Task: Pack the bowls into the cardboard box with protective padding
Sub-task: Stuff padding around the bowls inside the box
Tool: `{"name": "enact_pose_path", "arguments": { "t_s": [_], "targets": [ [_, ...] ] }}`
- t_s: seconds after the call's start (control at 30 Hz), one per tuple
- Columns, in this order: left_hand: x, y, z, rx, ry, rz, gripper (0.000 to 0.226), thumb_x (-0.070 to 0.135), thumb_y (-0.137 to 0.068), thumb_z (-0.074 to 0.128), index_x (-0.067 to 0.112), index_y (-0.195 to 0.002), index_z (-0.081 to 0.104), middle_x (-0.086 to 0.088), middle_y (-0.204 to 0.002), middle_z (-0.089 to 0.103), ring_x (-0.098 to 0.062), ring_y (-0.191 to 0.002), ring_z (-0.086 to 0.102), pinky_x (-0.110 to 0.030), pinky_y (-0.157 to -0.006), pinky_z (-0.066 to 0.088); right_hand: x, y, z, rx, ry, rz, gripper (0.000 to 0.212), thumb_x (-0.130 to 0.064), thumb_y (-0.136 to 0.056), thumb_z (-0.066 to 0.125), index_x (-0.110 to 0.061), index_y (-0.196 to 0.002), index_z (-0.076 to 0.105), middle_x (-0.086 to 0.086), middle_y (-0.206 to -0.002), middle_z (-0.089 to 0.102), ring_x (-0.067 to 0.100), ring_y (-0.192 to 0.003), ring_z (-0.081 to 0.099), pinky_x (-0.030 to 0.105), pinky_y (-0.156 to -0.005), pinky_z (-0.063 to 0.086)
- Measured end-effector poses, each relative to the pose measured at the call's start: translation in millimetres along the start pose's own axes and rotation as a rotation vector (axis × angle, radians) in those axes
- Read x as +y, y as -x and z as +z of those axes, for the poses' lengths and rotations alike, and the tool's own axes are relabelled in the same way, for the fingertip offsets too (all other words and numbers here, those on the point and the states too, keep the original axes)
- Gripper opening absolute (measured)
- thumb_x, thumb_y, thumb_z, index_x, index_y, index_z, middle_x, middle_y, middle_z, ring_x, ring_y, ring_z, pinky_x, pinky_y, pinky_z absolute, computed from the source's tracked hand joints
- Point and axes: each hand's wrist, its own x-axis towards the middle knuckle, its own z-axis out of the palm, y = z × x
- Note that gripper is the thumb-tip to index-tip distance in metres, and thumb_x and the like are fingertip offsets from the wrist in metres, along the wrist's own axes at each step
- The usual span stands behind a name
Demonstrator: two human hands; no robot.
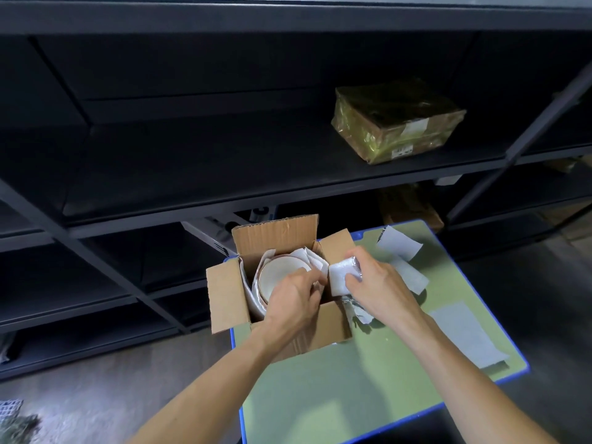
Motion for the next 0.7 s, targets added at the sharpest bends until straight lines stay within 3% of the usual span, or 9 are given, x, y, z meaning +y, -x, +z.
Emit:
{"name": "enact_pose_path", "arguments": {
  "t_s": [0.13,0.33,0.47,0.6,0.7],
  "targets": [
    [-2,3,-1,-0.029,0.006,-0.015,0.034,0.029,-0.087,0.04,0.024,-0.099,0.071,-0.004,-0.082,0.06,-0.025,-0.072,0.057,-0.037,-0.062,0.048,-2,-4,10,-0.008,0.064,-0.012,0.03,-0.013,-0.09,0.05,-0.014,-0.12,0.051,0.005,-0.107,0.061,0.032,-0.096,0.054,0.034,-0.068,0.034],
    [-11,2,8,-0.026,0.034,-0.015,0.004,0.024,-0.087,0.057,0.024,-0.09,0.059,0.0,-0.078,0.057,-0.022,-0.074,0.054,-0.036,-0.06,0.044,-13,-9,12,-0.025,0.11,-0.029,0.016,-0.012,-0.086,0.052,-0.018,-0.097,0.042,0.009,-0.101,0.06,0.033,-0.086,0.051,0.033,-0.064,0.03],
    [-11,4,10,0.01,0.033,-0.027,0.004,0.02,-0.088,0.056,0.023,-0.09,0.058,-0.001,-0.082,0.057,-0.023,-0.073,0.054,-0.037,-0.06,0.045,-26,-17,11,-0.047,0.171,-0.001,0.019,-0.016,-0.088,0.052,-0.008,-0.105,0.054,0.013,-0.1,0.063,0.036,-0.089,0.055,0.033,-0.062,0.034],
    [-9,8,13,0.029,0.025,-0.031,0.017,0.02,-0.085,0.05,0.033,-0.081,0.041,0.003,-0.078,0.053,-0.024,-0.073,0.052,-0.039,-0.059,0.044,-37,-25,10,-0.088,0.219,0.092,0.013,-0.022,-0.089,0.052,-0.011,-0.089,0.047,0.008,-0.082,0.053,0.032,-0.08,0.048,0.031,-0.058,0.033],
    [-7,8,10,0.027,0.015,-0.05,0.012,0.02,-0.087,0.05,0.03,-0.082,0.045,0.004,-0.079,0.052,-0.025,-0.072,0.053,-0.038,-0.059,0.044,-38,-31,10,-0.161,0.231,0.144,0.012,-0.02,-0.083,0.052,-0.011,-0.077,0.046,0.006,-0.069,0.056,0.032,-0.076,0.057,0.029,-0.049,0.03]
  ]
}}
